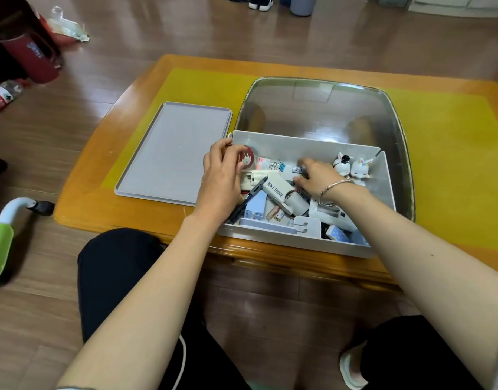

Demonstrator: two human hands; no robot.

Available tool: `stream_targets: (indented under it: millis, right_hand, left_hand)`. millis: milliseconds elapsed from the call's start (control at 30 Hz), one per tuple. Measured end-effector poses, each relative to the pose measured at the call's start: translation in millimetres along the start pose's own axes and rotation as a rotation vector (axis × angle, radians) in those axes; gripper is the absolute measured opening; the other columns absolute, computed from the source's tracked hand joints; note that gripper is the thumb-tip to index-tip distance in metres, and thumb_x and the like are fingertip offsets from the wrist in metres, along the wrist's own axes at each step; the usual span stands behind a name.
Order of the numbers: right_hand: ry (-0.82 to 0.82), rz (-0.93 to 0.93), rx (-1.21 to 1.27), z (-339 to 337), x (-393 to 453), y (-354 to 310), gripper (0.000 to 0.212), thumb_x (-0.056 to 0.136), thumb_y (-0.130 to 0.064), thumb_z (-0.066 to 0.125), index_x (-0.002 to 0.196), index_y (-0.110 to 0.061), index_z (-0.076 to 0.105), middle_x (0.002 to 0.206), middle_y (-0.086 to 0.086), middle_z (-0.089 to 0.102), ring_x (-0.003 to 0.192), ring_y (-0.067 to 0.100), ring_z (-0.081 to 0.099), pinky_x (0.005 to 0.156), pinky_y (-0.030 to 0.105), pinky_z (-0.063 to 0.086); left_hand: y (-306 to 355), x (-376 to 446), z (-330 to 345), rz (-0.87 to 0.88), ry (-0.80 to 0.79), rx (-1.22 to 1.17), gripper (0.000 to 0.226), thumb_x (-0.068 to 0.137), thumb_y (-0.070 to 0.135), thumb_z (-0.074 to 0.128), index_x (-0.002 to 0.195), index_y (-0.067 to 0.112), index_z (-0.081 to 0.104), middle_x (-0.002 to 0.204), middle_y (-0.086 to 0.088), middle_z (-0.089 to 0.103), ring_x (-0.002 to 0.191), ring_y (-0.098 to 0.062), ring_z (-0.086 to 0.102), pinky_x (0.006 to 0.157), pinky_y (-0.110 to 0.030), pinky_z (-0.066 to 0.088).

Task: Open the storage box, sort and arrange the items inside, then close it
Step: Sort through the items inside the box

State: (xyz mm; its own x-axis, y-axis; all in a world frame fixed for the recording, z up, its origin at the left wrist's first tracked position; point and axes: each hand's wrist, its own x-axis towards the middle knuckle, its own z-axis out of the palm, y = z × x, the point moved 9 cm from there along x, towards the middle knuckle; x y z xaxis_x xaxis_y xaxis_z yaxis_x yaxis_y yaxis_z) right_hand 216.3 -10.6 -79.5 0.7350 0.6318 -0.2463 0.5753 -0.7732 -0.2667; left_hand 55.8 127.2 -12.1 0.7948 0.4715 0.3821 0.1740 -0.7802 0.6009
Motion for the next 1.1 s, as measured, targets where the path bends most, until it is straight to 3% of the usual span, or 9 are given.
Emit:
stream_targets:
  millis: [133,233,367,467,600,767,867,967,1100]
  right_hand:
    - [-0.091,-0.036,-0.042,11.9,3.3,-11.7,0.045,0.092,-0.038,0.050,0.129,-0.013,0.052,0.128,0.017,0.051,0.118,0.036,0.047,0.102,0.039,0.038]
    - [-0.092,-0.122,0.060,13.2,-2.6,-27.1,0.030,0.094,-0.024,0.049,0.121,-0.017,0.062,0.123,0.012,0.056,0.110,0.030,0.052,0.095,0.031,0.041]
    - [-0.059,-0.213,0.159,3.6,-14.1,-41.6,0.032,0.089,-0.002,0.046,0.111,-0.014,0.066,0.118,0.007,0.062,0.101,0.023,0.056,0.085,0.023,0.040]
    - [-0.087,-0.264,0.229,-1.7,-26.4,-44.7,0.034,0.090,-0.002,0.049,0.116,-0.017,0.066,0.120,0.004,0.063,0.108,0.020,0.057,0.092,0.024,0.042]
    - [-0.120,-0.287,0.349,-4.8,-42.4,-43.0,0.036,0.093,-0.004,0.049,0.120,-0.024,0.063,0.123,-0.002,0.063,0.100,0.008,0.057,0.086,0.016,0.038]
    - [-0.129,-0.307,0.365,-6.6,-46.8,-43.4,0.039,0.093,0.000,0.047,0.117,-0.024,0.065,0.123,0.000,0.062,0.106,0.012,0.058,0.089,0.018,0.040]
    - [-0.140,-0.329,0.375,-3.8,-44.5,-50.0,0.043,0.091,0.007,0.041,0.108,-0.021,0.069,0.126,0.003,0.060,0.117,0.019,0.054,0.099,0.030,0.043]
    - [-0.159,-0.293,0.391,0.3,-40.6,-53.0,0.051,0.087,0.013,0.034,0.104,-0.021,0.069,0.126,0.003,0.061,0.119,0.018,0.054,0.100,0.035,0.046]
    - [-0.185,-0.272,0.524,-0.3,-38.0,-54.7,0.044,0.086,0.018,0.034,0.108,-0.008,0.062,0.113,0.010,0.066,0.101,0.009,0.061,0.076,0.007,0.045]
  left_hand:
    - [1.2,-1.4,-2.5,0.006,0.028,-0.015,0.029,0.096,0.009,0.050,0.125,0.016,0.047,0.142,-0.007,0.032,0.130,-0.024,0.033,0.103,-0.035,0.043]
    - [2.3,-2.5,-1.5,0.008,0.025,-0.010,0.033,0.094,0.007,0.054,0.124,0.017,0.047,0.142,-0.006,0.031,0.131,-0.024,0.032,0.103,-0.035,0.043]
    - [4.2,-2.0,-1.2,0.020,0.011,0.012,0.036,0.090,0.001,0.056,0.122,0.017,0.050,0.144,-0.009,0.031,0.132,-0.027,0.032,0.102,-0.030,0.038]
    - [4.2,-1.6,-1.2,0.016,0.005,0.019,0.037,0.089,-0.001,0.057,0.121,0.016,0.051,0.144,-0.009,0.032,0.132,-0.028,0.032,0.101,-0.028,0.039]
    - [2.1,-1.2,-1.5,-0.010,0.004,0.019,0.044,0.090,0.000,0.055,0.130,0.016,0.048,0.144,-0.008,0.032,0.132,-0.025,0.032,0.102,-0.029,0.039]
    - [3.5,-2.7,-0.6,-0.006,-0.019,0.017,0.054,0.090,0.000,0.057,0.139,0.014,0.040,0.144,-0.007,0.034,0.133,-0.022,0.031,0.107,-0.032,0.037]
    - [3.7,-7.6,-6.2,0.000,0.020,0.030,0.053,0.087,-0.002,0.059,0.136,0.013,0.044,0.142,-0.009,0.036,0.132,-0.023,0.032,0.105,-0.029,0.036]
    - [-1.0,-14.2,-15.2,-0.028,0.067,0.050,0.052,0.084,-0.002,0.063,0.131,0.016,0.049,0.138,-0.009,0.039,0.129,-0.024,0.035,0.100,-0.025,0.035]
    - [2.6,-18.2,-21.2,-0.018,0.077,0.079,0.049,0.083,0.000,0.066,0.126,0.019,0.053,0.133,-0.008,0.041,0.125,-0.025,0.037,0.096,-0.024,0.036]
